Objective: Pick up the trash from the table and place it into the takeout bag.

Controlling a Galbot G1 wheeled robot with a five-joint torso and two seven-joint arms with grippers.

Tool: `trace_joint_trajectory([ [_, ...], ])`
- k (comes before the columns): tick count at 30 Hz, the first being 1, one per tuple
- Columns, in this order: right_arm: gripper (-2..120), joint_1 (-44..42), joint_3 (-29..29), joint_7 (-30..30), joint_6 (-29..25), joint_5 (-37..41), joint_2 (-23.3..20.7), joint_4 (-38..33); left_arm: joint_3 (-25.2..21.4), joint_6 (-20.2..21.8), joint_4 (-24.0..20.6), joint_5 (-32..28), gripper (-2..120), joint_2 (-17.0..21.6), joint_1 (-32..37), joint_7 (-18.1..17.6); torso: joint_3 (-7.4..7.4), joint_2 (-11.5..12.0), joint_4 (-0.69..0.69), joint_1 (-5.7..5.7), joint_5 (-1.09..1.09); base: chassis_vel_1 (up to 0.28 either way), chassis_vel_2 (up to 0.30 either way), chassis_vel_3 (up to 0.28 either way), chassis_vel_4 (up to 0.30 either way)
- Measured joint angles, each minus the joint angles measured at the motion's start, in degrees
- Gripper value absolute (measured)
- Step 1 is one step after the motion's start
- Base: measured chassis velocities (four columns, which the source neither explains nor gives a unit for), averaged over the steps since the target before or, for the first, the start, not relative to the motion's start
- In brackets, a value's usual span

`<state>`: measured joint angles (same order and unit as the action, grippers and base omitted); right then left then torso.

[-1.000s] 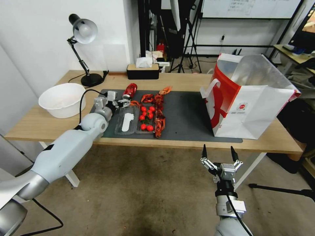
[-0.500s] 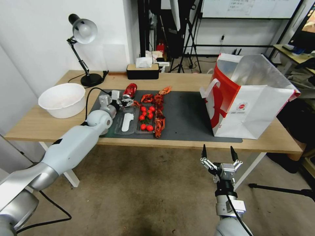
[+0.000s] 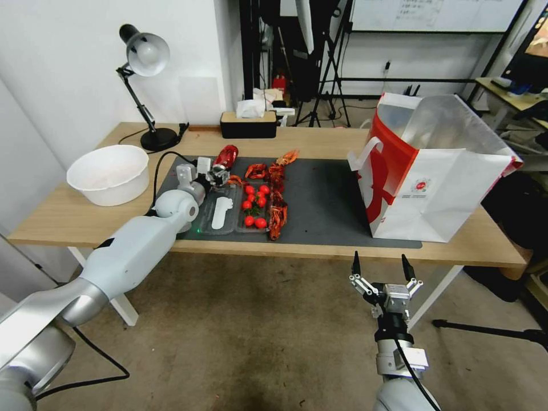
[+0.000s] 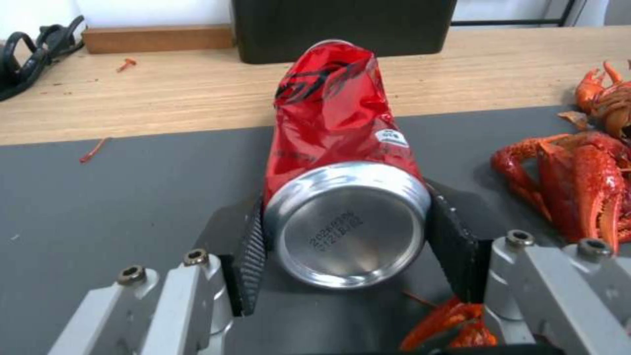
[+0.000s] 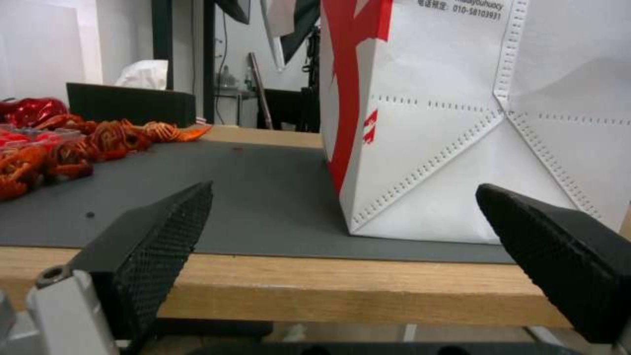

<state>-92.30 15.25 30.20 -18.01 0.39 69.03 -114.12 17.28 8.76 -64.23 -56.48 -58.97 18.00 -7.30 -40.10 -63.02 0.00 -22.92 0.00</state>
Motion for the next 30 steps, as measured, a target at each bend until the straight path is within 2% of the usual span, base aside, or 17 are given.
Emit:
trace_joint_trajectory([
  [4, 100, 0.05, 0.00, 0.01, -0.01, 0.00, 0.02, 0.02, 0.01, -0.33, 0.01, 0.14, 51, 0.05, -0.01, 0.06, 0.00, 0.00, 0.00, 0.00, 0.00, 0.000, 0.000, 0.000, 0.000],
  [8, 100, 0.12, 0.06, 0.04, -0.02, 0.00, -0.01, 0.02, -0.15, -2.87, -0.53, 1.65, 51, 0.28, -0.67, 1.18, 0.00, 0.00, 0.00, 0.00, -0.01, 0.000, 0.000, 0.000, 0.000],
  [11, 100, 0.15, 0.06, 0.05, -0.03, 0.01, -0.01, -0.03, -0.20, -5.06, -3.12, 2.09, 51, 0.80, -2.11, 3.60, 0.00, 0.00, 0.01, 0.00, 0.00, 0.000, 0.000, 0.000, 0.000],
  [15, 100, 0.16, 0.05, 0.05, -0.03, 0.01, 0.02, -0.04, 0.17, -5.93, -5.56, 1.48, 51, 1.17, -3.07, 5.10, 0.00, 0.00, 0.00, 0.00, 0.00, 0.000, 0.000, 0.000, 0.000],
  [18, 100, 0.17, 0.02, 0.05, -0.05, 0.00, 0.04, -0.05, 2.03, -7.77, -12.15, -1.99, 51, 1.52, -5.70, 9.67, 0.00, -0.01, -0.01, 0.00, 0.01, 0.000, 0.000, 0.000, 0.000],
  [19, 100, 0.17, 0.02, 0.05, -0.06, 0.00, 0.04, -0.05, 2.79, -8.26, -13.75, -3.07, 51, 1.55, -6.61, 11.15, 0.00, -0.01, -0.01, 0.00, 0.01, 0.000, 0.000, 0.000, 0.000],
  [20, 100, 0.17, 0.02, 0.05, -0.06, 0.00, 0.04, -0.05, 2.79, -8.26, -13.75, -3.07, 51, 1.55, -6.61, 11.15, 0.00, -0.01, -0.01, 0.00, 0.01, 0.000, 0.000, 0.000, 0.000],
  [21, 100, 0.15, 0.02, 0.05, -0.06, -0.01, 0.05, -0.05, 4.16, -8.84, -16.30, -4.88, 51, 1.43, -8.21, 13.34, 0.00, -0.01, -0.01, 0.00, 0.01, 0.000, 0.000, 0.000, 0.000],
  [23, 100, 0.08, 0.02, 0.05, -0.06, -0.01, 0.07, -0.09, 6.54, -9.14, -19.24, -7.58, 51, 0.90, -11.01, 15.37, 0.00, -0.01, 0.00, 0.00, 0.01, 0.000, 0.000, 0.000, 0.000],
  [24, 100, 0.08, 0.02, 0.05, -0.06, -0.01, 0.07, -0.09, 6.54, -9.14, -19.24, -7.58, 51, 0.90, -11.01, 15.37, 0.00, -0.01, 0.00, 0.00, 0.01, 0.000, 0.000, 0.000, 0.000],
  [27, 100, 0.02, 0.04, 0.04, -0.06, -0.05, 0.14, -0.11, 11.01, -9.18, -22.14, -11.43, 51, -1.15, -16.23, 17.59, 0.00, -0.01, -0.01, 0.00, 0.02, 0.000, 0.000, 0.000, 0.000],
  [28, 100, 0.02, 0.04, 0.04, -0.06, -0.05, 0.14, -0.11, 11.01, -9.18, -22.14, -11.43, 51, -1.15, -16.23, 17.59, 0.00, -0.01, -0.01, 0.00, 0.02, 0.000, 0.000, 0.000, 0.000],
  [30, 100, 0.05, 0.02, 0.03, -0.06, -0.08, 0.24, -0.04, 13.84, -9.17, -22.41, -13.38, 51, -3.18, -19.47, 17.97, 0.00, -0.01, 0.00, 0.00, 0.01, 0.000, 0.000, 0.000, 0.000],
])
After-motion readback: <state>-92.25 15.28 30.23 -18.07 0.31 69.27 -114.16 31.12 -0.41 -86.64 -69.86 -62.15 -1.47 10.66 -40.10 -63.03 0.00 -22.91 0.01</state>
